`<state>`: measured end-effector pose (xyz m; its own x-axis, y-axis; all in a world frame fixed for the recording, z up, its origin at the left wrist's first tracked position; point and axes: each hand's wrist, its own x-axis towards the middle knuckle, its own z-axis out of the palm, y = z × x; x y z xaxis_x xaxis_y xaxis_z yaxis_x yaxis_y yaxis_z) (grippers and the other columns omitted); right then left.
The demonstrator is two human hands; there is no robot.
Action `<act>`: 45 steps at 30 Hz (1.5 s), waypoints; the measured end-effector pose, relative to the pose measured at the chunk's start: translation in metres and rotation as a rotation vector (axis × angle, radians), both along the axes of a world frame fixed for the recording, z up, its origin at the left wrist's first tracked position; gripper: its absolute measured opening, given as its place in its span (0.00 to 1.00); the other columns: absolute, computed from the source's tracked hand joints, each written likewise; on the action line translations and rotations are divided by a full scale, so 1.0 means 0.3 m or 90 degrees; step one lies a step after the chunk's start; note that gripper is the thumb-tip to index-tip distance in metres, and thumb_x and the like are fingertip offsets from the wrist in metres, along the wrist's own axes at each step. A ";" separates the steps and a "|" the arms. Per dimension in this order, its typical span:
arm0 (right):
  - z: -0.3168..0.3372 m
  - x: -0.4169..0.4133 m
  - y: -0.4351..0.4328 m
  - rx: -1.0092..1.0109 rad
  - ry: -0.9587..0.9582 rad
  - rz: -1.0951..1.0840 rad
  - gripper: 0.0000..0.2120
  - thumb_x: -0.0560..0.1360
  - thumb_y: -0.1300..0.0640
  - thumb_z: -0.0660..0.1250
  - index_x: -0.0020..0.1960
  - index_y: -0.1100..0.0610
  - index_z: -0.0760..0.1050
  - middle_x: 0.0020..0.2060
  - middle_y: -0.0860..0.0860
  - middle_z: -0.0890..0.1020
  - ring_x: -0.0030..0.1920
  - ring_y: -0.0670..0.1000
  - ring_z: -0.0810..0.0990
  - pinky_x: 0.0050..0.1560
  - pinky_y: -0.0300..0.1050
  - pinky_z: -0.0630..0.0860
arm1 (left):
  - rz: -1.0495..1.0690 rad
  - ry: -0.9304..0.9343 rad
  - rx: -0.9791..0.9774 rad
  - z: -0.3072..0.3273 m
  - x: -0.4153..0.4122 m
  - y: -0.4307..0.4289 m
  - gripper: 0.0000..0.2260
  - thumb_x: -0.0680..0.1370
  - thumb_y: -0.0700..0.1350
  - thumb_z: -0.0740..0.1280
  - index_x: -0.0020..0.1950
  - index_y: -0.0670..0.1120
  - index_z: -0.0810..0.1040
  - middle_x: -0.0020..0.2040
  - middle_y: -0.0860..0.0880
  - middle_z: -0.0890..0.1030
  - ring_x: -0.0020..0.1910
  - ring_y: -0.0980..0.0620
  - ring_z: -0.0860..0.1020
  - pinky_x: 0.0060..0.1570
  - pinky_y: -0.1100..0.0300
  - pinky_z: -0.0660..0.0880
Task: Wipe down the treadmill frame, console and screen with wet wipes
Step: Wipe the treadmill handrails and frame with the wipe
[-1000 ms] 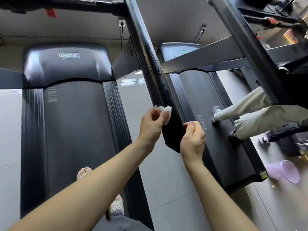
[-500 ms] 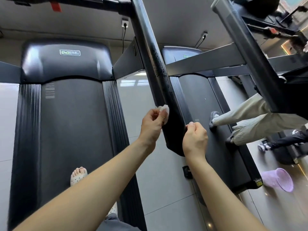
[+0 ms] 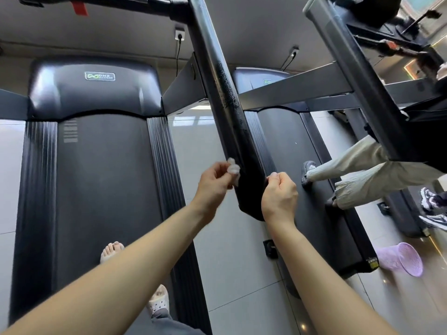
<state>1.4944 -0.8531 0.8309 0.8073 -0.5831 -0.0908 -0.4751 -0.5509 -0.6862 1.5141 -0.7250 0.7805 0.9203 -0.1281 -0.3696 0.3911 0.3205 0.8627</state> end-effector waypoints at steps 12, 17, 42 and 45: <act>0.015 -0.005 -0.001 -0.025 0.014 0.026 0.14 0.86 0.57 0.54 0.45 0.58 0.73 0.34 0.46 0.71 0.36 0.40 0.67 0.36 0.23 0.64 | -0.030 0.129 -0.079 -0.050 -0.142 -0.010 0.02 0.79 0.41 0.72 0.47 0.45 0.82 0.44 0.47 0.84 0.46 0.51 0.80 0.52 0.57 0.73; 0.016 -0.002 0.006 -0.021 0.011 0.015 0.14 0.85 0.58 0.55 0.43 0.59 0.72 0.33 0.47 0.71 0.35 0.42 0.67 0.38 0.47 0.54 | 0.130 0.187 -0.222 -0.079 0.033 -0.017 0.05 0.80 0.38 0.70 0.44 0.45 0.79 0.38 0.48 0.80 0.37 0.52 0.77 0.42 0.63 0.79; -0.001 -0.001 -0.008 -0.035 -0.002 0.023 0.14 0.85 0.57 0.56 0.43 0.60 0.72 0.33 0.47 0.72 0.35 0.42 0.68 0.36 0.30 0.64 | 0.167 0.176 -0.036 -0.013 0.010 -0.014 0.04 0.78 0.42 0.75 0.45 0.43 0.84 0.40 0.46 0.85 0.42 0.50 0.81 0.44 0.61 0.80; 0.003 -0.002 -0.004 -0.030 -0.001 0.024 0.15 0.85 0.57 0.56 0.41 0.59 0.71 0.33 0.47 0.72 0.35 0.42 0.68 0.38 0.44 0.60 | 0.178 0.135 -0.051 0.008 0.026 -0.033 0.06 0.78 0.44 0.75 0.47 0.44 0.80 0.38 0.48 0.82 0.36 0.54 0.79 0.40 0.63 0.78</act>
<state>1.4940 -0.8544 0.8318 0.8289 -0.5558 -0.0627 -0.4525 -0.6005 -0.6593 1.5219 -0.7350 0.7829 0.8277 0.0817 -0.5552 0.4463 0.5041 0.7394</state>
